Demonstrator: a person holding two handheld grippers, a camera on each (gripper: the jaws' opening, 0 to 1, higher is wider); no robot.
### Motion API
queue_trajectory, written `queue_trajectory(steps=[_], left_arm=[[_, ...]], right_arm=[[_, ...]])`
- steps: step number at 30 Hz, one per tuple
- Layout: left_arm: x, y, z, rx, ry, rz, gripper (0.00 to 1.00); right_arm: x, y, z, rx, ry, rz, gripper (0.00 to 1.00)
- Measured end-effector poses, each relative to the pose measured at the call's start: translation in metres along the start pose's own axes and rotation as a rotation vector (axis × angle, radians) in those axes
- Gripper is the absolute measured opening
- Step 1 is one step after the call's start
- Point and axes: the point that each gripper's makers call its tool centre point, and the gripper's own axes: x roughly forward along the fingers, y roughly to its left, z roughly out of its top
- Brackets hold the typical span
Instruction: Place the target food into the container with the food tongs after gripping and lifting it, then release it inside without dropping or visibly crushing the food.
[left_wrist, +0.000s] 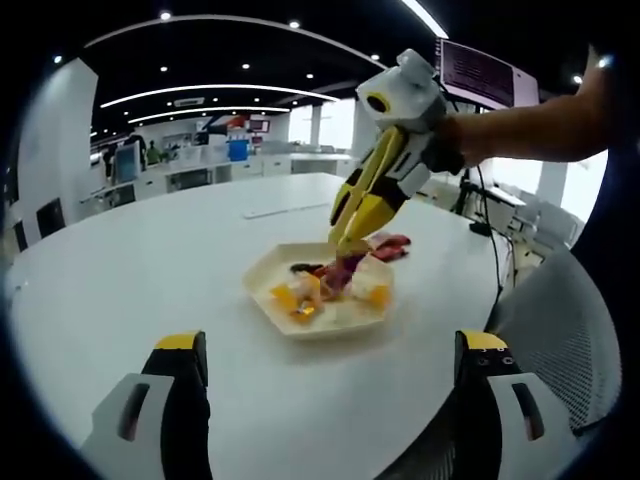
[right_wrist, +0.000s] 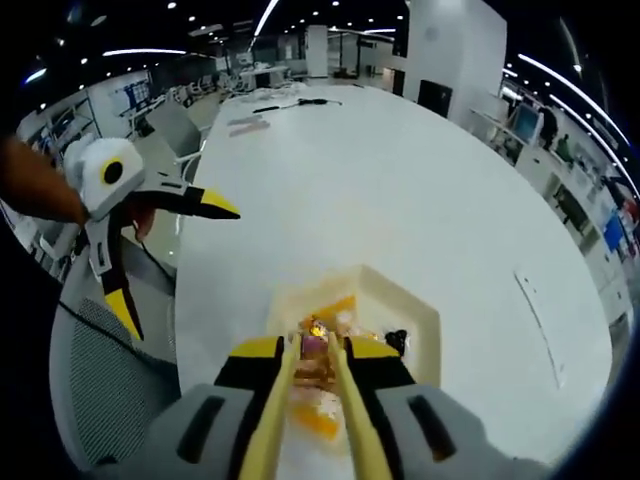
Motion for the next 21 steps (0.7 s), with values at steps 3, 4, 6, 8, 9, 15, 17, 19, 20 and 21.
queue_trajectory(steps=[3, 4, 6, 8, 9, 15, 17, 19, 20, 21], left_arm=[[0.0, 0.001, 0.0, -0.003, -0.003, 0.001, 0.99], [0.0, 0.001, 0.0, -0.002, -0.001, 0.0, 0.99], [0.001, 0.0, -0.001, -0.001, 0.002, -0.002, 0.99], [0.001, -0.002, -0.001, 0.001, 0.007, -0.008, 0.99], [0.001, -0.002, -0.002, 0.002, 0.008, -0.01, 0.99], [0.001, -0.003, -0.003, 0.002, 0.014, -0.013, 0.99], [0.002, -0.003, -0.003, 0.005, 0.015, -0.015, 0.99], [0.002, -0.004, -0.004, 0.004, 0.02, -0.018, 0.99], [0.002, -0.004, -0.004, 0.004, 0.02, -0.018, 0.99], [0.002, -0.004, -0.003, 0.004, 0.017, -0.018, 0.99]], right_arm=[[0.002, 0.001, 0.001, 0.003, -0.005, 0.003, 0.22], [0.002, 0.001, 0.001, 0.003, -0.009, 0.001, 0.22], [0.001, 0.002, 0.001, 0.008, -0.016, 0.002, 0.22], [-0.001, 0.002, 0.002, 0.008, -0.025, 0.003, 0.22], [-0.002, 0.002, 0.001, 0.009, -0.026, 0.002, 0.23], [-0.009, 0.0, -0.001, 0.021, -0.057, -0.004, 0.24], [-0.011, -0.001, -0.002, 0.026, -0.061, -0.007, 0.24], [-0.012, -0.002, -0.002, 0.019, -0.067, -0.012, 0.24], [-0.013, -0.002, -0.002, 0.017, -0.07, -0.012, 0.24], [-0.014, -0.003, -0.001, 0.02, -0.077, -0.009, 0.24]])
